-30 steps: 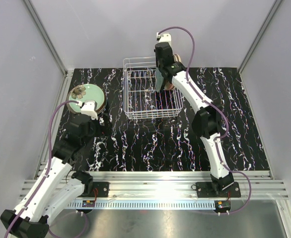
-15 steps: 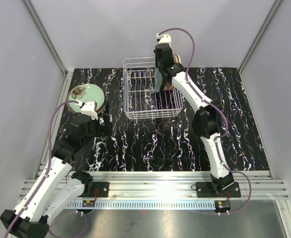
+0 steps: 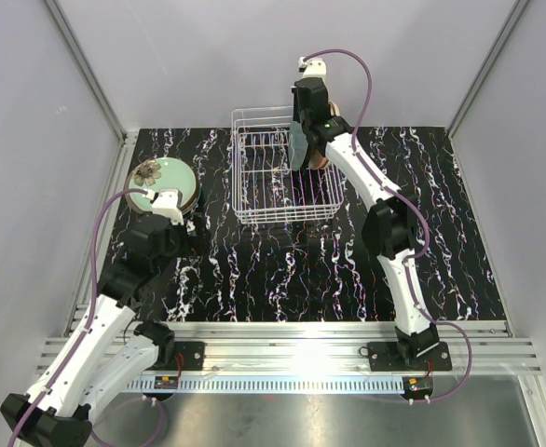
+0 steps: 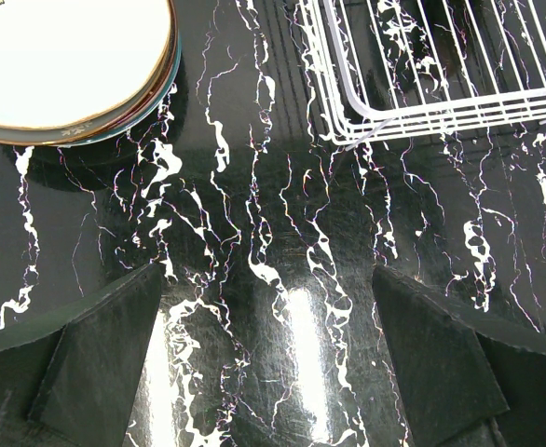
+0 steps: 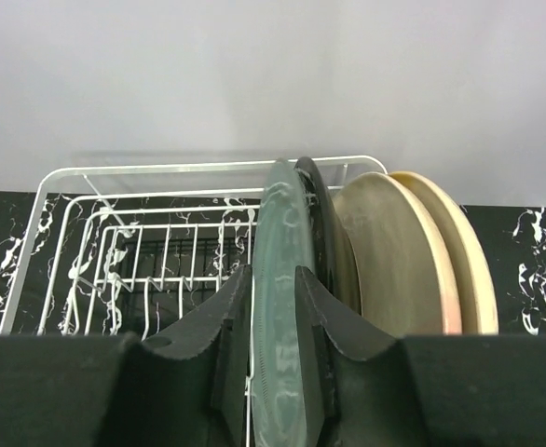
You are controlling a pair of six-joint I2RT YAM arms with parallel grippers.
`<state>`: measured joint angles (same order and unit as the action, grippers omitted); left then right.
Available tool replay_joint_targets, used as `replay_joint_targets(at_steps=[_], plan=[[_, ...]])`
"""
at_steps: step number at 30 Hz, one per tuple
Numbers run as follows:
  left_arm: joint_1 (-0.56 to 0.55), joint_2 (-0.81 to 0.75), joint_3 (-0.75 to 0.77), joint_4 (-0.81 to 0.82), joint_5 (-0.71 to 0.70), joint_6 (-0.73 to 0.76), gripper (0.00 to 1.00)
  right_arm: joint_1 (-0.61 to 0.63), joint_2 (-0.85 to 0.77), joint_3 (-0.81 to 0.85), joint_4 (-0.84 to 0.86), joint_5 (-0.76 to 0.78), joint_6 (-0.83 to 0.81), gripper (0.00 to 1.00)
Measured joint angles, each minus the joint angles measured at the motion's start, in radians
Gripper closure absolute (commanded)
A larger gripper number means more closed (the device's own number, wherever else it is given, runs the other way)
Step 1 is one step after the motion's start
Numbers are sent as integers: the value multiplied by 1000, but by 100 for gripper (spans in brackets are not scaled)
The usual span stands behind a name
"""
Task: Load the plates into the dish rack
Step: Insert the plate into the dish rack
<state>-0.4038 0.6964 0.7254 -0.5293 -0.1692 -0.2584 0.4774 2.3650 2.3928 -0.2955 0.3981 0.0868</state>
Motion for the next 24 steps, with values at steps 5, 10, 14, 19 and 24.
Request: replay_joint_targets(at_steps=[5, 10, 14, 19, 24], plan=[[0, 0, 0, 0, 0, 0, 1, 0, 0, 4, 1, -23, 0, 65], [0, 0, 0, 0, -2, 0, 1, 0, -21, 2, -6, -66, 0, 60], [0, 0, 0, 0, -14, 0, 1, 3, -95, -24, -36, -114, -9, 56], [0, -5, 0, 0, -45, -1, 1, 18, -309, -196, -31, -181, -3, 53], [0, -7, 0, 0, -103, -9, 1, 22, -570, -485, 27, -241, 43, 50]])
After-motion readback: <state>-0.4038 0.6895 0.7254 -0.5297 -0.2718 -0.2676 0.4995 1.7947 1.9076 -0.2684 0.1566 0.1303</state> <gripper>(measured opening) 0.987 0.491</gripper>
